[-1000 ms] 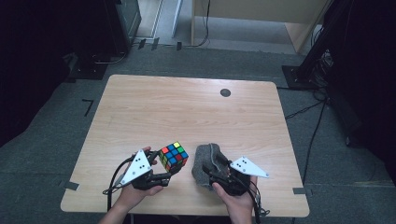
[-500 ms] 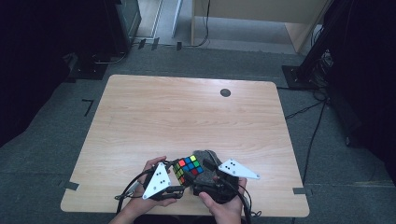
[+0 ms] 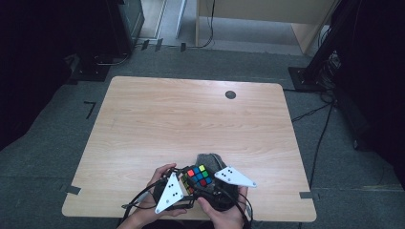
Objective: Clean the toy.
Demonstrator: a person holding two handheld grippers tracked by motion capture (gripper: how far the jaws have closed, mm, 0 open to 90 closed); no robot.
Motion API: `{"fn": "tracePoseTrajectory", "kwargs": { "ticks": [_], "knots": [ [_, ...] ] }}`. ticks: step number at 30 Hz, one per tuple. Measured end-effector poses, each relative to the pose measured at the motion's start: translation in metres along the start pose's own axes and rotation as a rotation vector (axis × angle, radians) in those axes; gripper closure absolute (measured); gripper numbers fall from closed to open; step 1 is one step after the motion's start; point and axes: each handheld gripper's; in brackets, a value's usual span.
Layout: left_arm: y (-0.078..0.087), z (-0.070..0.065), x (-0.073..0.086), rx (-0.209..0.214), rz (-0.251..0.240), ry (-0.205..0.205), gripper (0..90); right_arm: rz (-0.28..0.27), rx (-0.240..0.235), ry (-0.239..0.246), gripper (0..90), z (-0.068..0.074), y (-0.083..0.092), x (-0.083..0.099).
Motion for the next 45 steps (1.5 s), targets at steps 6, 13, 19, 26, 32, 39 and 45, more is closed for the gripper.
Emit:
{"fn": "tracePoseTrajectory", "kwargs": {
  "ticks": [6, 13, 19, 26, 32, 39, 45],
  "knots": [
    [0.000, 0.000, 0.000, -0.010, 0.009, -0.008, 32.0, 0.011, 0.032, 0.032, 34.0, 0.005, -0.003, 0.002],
    [0.009, 0.021, 0.000, -0.046, -0.027, 0.110, 33.2, -0.078, -0.062, -0.011, 22.8, -0.006, 0.012, -0.011],
    [0.029, 0.062, 0.001, -0.064, -0.111, 0.377, 33.3, -0.166, 0.009, 0.040, 23.4, -0.015, 0.012, -0.001],
    [0.036, 0.070, -0.004, -0.022, -0.174, 0.511, 33.3, -0.091, -0.049, 0.132, 22.2, 0.000, -0.018, 0.020],
    [0.028, 0.058, -0.009, 0.044, -0.174, 0.537, 33.2, -0.126, -0.050, 0.156, 21.3, 0.011, -0.022, 0.025],
    [0.020, 0.045, -0.012, 0.092, -0.158, 0.524, 33.1, -0.184, -0.016, 0.177, 26.7, 0.017, -0.018, 0.026],
    [0.020, 0.046, -0.011, 0.104, -0.161, 0.534, 33.0, -0.202, -0.001, 0.189, 33.1, 0.016, -0.016, 0.028]
  ]
}}
Point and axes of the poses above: each handheld gripper's, and its own axes: y roughly backward along the jaws, x roughly out of its underside, z roughly to its left, and after that the axes turned 1 degree about y, right-handed
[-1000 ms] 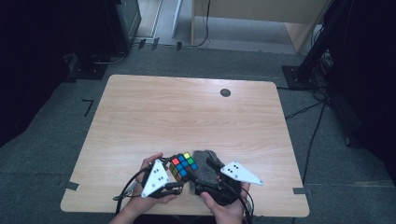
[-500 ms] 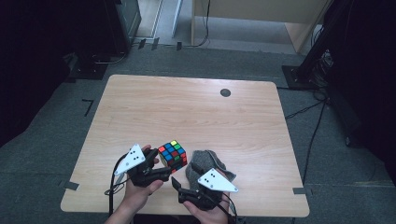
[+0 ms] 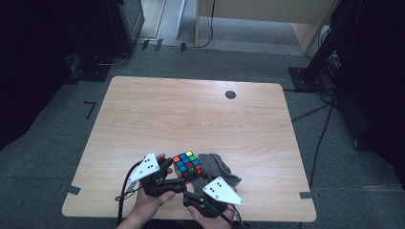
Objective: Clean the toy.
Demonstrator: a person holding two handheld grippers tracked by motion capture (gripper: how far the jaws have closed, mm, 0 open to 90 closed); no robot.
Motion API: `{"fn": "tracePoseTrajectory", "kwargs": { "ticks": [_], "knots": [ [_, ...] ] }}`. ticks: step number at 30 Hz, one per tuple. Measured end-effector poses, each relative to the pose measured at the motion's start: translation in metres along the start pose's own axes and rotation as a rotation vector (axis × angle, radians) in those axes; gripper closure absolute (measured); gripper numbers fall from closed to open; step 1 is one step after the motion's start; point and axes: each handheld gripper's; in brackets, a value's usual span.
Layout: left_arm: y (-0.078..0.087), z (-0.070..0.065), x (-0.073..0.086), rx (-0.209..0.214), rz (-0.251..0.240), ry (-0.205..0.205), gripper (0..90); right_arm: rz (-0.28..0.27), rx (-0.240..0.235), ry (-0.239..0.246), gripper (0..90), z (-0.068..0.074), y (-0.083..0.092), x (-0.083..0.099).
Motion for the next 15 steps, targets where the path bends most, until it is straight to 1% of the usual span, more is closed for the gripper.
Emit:
{"fn": "tracePoseTrajectory", "kwargs": {
  "ticks": [2, 3, 5, 7, 8, 9, 10, 11, 14, 15],
  "knots": [
    [0.001, 0.002, -0.001, 0.020, -0.009, 0.011, 32.1, -0.003, -0.015, -0.006, 33.4, -0.001, 0.000, 0.000],
    [0.002, 0.003, -0.003, 0.027, -0.015, 0.012, 30.6, 0.003, -0.014, 0.000, 33.8, -0.001, -0.001, -0.001],
    [0.006, 0.005, -0.007, 0.023, -0.034, 0.008, 25.6, 0.022, -0.013, 0.019, 33.9, -0.001, -0.001, 0.000],
    [0.012, 0.008, -0.011, 0.009, -0.053, -0.006, 18.9, 0.045, -0.005, 0.021, 33.9, -0.004, -0.002, 0.001],
    [0.016, 0.010, -0.014, 0.005, -0.059, -0.020, 16.6, 0.058, -0.001, 0.018, 33.9, -0.006, -0.002, 0.001],
    [0.020, 0.012, -0.015, 0.002, -0.059, -0.041, 16.3, 0.064, 0.000, 0.024, 33.9, -0.009, -0.002, 0.001],
    [0.023, 0.014, -0.016, -0.010, -0.056, -0.074, 16.3, 0.071, 0.001, 0.032, 33.9, -0.013, -0.001, 0.001],
    [0.026, 0.017, -0.016, -0.029, -0.041, -0.124, 16.3, 0.081, -0.005, 0.036, 33.9, -0.017, 0.000, -0.001],
    [0.030, 0.024, -0.012, -0.047, 0.009, -0.204, 15.0, 0.122, -0.029, 0.039, 33.9, -0.032, 0.003, -0.008],
    [0.030, 0.025, -0.010, -0.056, 0.028, -0.232, 15.0, 0.133, -0.030, 0.039, 33.9, -0.035, 0.005, -0.010]
  ]
}}
Point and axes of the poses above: each handheld gripper's, and its own axes: y roughly backward along the jaws, x roughly out of its underside, z roughly to its left, and after that the axes turned 1 degree about y, right-handed
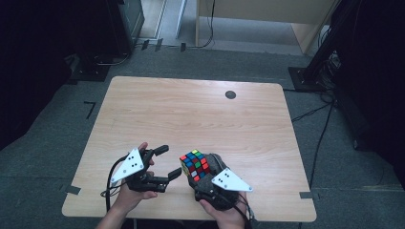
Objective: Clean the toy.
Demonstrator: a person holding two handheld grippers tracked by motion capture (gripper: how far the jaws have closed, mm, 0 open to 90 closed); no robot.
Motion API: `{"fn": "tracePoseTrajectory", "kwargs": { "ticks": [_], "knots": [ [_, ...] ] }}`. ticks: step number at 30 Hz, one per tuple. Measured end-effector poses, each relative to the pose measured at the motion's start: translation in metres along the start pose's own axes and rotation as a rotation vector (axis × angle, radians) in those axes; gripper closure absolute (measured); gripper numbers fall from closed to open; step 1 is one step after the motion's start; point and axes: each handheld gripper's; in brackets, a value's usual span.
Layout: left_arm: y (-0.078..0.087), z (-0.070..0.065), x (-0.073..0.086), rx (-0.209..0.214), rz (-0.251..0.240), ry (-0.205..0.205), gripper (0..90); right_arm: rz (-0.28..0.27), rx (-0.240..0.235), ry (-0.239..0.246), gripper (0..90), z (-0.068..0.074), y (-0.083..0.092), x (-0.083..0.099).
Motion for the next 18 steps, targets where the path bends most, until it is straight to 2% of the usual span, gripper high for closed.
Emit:
{"fn": "tracePoseTrajectory", "kwargs": {
  "ticks": [2, 4, 7, 10, 13, 15, 18],
  "knots": [
    [-0.001, 0.000, 0.005, -0.020, 0.033, -0.059, 15.0, 0.016, -0.017, -0.013, 33.9, -0.009, 0.004, -0.005],
    [-0.003, -0.003, 0.009, -0.066, 0.066, -0.132, 15.6, 0.030, -0.048, -0.035, 33.8, -0.017, 0.008, -0.010],
    [-0.008, -0.008, 0.014, -0.098, 0.095, -0.199, 15.5, 0.028, -0.086, -0.060, 33.8, -0.024, 0.014, -0.016],
    [-0.014, -0.014, 0.020, -0.126, 0.121, -0.271, 15.7, 0.038, -0.114, -0.083, 33.8, -0.024, 0.017, -0.021],
    [-0.018, -0.023, 0.024, -0.158, 0.128, -0.354, 15.8, 0.062, -0.186, -0.142, 33.8, -0.023, 0.019, -0.024],
    [-0.021, -0.029, 0.025, -0.167, 0.136, -0.411, 16.2, 0.076, -0.207, -0.166, 33.8, -0.021, 0.018, -0.024],
    [-0.023, -0.037, 0.027, -0.167, 0.142, -0.469, 16.2, 0.099, -0.224, -0.186, 33.8, -0.019, 0.016, -0.024]
  ]
}}
Point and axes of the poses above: each handheld gripper's, and its own axes: y roughly backward along the jaws, x roughly out of its underside, z roughly to its left, and after that the axes turned 1 degree about y, right-handed
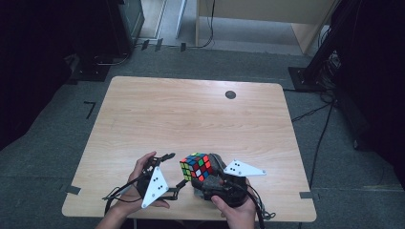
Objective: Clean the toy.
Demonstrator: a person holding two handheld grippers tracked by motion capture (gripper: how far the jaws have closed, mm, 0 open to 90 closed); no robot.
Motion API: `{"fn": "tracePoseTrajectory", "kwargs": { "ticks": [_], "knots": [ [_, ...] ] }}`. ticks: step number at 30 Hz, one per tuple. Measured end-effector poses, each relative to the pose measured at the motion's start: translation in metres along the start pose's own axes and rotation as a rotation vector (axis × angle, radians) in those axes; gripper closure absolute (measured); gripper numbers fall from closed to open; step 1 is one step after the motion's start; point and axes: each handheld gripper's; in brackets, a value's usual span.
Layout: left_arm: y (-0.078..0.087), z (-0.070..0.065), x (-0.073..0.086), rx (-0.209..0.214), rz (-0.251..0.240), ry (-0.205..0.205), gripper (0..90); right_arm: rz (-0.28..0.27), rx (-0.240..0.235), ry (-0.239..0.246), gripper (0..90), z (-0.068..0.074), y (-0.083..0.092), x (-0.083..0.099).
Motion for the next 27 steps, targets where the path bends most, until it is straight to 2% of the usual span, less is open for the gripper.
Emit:
{"fn": "tracePoseTrajectory", "kwargs": {
  "ticks": [5, 10, 13, 15, 18, 20, 22, 23, 25, 27],
  "knots": [
    [-0.001, -0.010, -0.004, 0.000, -0.021, -0.057, 17.5, 0.060, -0.003, -0.013, 33.8, 0.001, -0.007, 0.002],
    [-0.002, -0.019, -0.006, -0.001, -0.028, -0.109, 26.8, 0.100, -0.022, -0.011, 33.7, 0.002, -0.013, 0.004],
    [-0.002, -0.022, -0.005, 0.014, -0.036, -0.114, 32.7, 0.120, -0.031, -0.015, 33.4, 0.002, -0.016, 0.005],
    [-0.001, -0.018, -0.005, 0.054, -0.046, -0.067, 33.4, 0.107, -0.035, -0.018, 31.7, 0.001, -0.015, 0.006],
    [0.001, -0.008, -0.002, 0.055, -0.048, -0.001, 33.5, 0.033, -0.061, -0.020, 26.2, 0.001, -0.007, 0.003],
    [0.004, 0.002, 0.001, 0.058, -0.046, 0.059, 33.6, -0.031, -0.069, -0.022, 23.4, -0.002, 0.002, 0.000],
    [0.006, 0.011, 0.003, 0.060, -0.047, 0.109, 33.6, -0.104, -0.034, -0.024, 20.9, -0.005, 0.011, -0.002],
    [0.007, 0.013, 0.004, 0.063, -0.049, 0.125, 33.6, -0.140, 0.005, -0.027, 19.7, -0.009, 0.015, -0.001],
    [0.009, 0.021, 0.006, 0.081, -0.058, 0.169, 33.6, -0.151, 0.067, -0.030, 18.7, -0.015, 0.017, 0.002],
    [0.012, 0.027, 0.008, 0.124, -0.073, 0.213, 33.7, -0.115, 0.163, -0.003, 18.5, -0.022, 0.011, 0.009]
  ]
}}
Point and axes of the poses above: each handheld gripper's, and its own axes: y roughly backward along the jaws, x roughly out of its underside, z roughly to its left, and after that the axes turned 1 degree about y, right-handed
